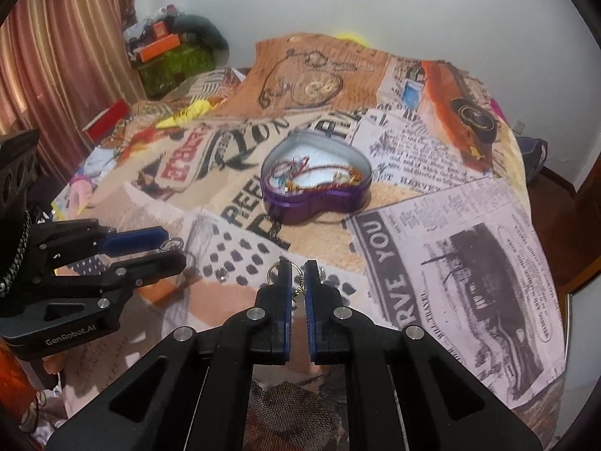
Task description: Organize jewelry
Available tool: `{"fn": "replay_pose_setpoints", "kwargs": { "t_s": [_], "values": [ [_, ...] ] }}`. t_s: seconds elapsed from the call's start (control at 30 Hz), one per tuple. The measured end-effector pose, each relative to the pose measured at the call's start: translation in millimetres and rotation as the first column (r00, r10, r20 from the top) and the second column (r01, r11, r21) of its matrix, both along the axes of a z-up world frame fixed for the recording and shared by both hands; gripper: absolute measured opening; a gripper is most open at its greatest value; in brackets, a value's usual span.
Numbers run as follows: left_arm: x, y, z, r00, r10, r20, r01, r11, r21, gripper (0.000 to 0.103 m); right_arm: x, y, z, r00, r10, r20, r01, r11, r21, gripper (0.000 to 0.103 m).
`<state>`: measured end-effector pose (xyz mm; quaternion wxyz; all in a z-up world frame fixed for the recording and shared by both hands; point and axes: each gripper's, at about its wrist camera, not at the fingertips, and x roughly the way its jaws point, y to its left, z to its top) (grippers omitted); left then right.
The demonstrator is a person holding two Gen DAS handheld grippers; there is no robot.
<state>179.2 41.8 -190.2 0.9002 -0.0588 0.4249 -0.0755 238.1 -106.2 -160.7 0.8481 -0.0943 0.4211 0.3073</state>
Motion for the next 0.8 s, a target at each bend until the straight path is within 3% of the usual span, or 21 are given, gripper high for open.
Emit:
{"fn": "replay_pose_setpoints", "kwargs": {
  "t_s": [0.4, 0.8],
  "values": [
    [22, 4, 29, 0.996, 0.015, 0.085, -0.017, 1.000, 0.020, 0.029, 10, -3, 28, 0.998, -0.033, 0.053, 0.029, 0.997, 0.070, 0.006],
    [52, 4, 36, 0.993, 0.011, 0.117, -0.014, 0.999, 0.031, 0.029, 36, -1, 35, 0.995, -0.062, 0.077, 0.055, 0.994, 0.094, 0.006]
  ]
}}
